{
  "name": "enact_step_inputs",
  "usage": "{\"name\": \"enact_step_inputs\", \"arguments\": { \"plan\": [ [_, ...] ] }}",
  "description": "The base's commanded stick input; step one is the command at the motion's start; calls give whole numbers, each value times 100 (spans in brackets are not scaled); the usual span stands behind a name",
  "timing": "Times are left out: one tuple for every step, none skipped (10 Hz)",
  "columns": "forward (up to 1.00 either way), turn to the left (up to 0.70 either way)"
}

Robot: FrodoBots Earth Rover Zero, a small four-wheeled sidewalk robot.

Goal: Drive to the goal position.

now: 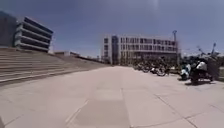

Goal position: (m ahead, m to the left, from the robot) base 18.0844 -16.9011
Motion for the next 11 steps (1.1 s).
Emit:
{"name": "enact_step_inputs", "arguments": {
  "plan": [
    [78, 0],
    [78, 0],
    [78, 0],
    [78, 0],
    [78, 0],
    [78, 0],
    [78, 0],
    [78, 0],
    [78, 0],
    [78, 0],
    [78, 0]
  ]
}}
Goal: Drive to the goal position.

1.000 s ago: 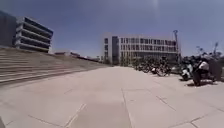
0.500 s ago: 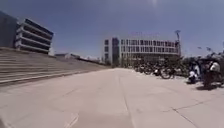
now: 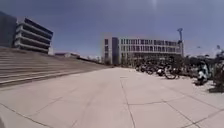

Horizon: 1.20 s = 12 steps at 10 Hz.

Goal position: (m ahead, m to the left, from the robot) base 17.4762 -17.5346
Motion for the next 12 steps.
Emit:
{"name": "enact_step_inputs", "arguments": {
  "plan": [
    [78, 0],
    [78, 0],
    [78, 0],
    [78, 0],
    [78, 0],
    [78, 0],
    [78, 0],
    [78, 0],
    [78, 0],
    [78, 0],
    [78, 0],
    [78, 0]
  ]
}}
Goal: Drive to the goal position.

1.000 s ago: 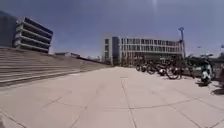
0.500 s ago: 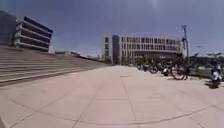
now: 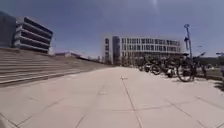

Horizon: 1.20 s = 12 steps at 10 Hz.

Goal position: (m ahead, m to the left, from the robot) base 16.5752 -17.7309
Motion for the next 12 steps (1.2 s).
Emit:
{"name": "enact_step_inputs", "arguments": {
  "plan": [
    [78, 0],
    [78, 0],
    [78, 0],
    [78, 0],
    [78, 0],
    [78, 0],
    [78, 0],
    [78, 0],
    [78, 0],
    [78, 0],
    [78, 0],
    [78, 0]
  ]
}}
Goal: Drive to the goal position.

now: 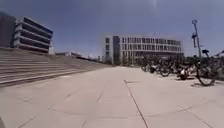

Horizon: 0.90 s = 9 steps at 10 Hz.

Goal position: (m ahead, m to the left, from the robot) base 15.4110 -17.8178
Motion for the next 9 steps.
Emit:
{"name": "enact_step_inputs", "arguments": {
  "plan": [
    [78, 0],
    [78, 0],
    [78, 0],
    [78, 0],
    [78, 0],
    [78, 0],
    [78, 0],
    [78, 0],
    [78, -1]
  ]
}}
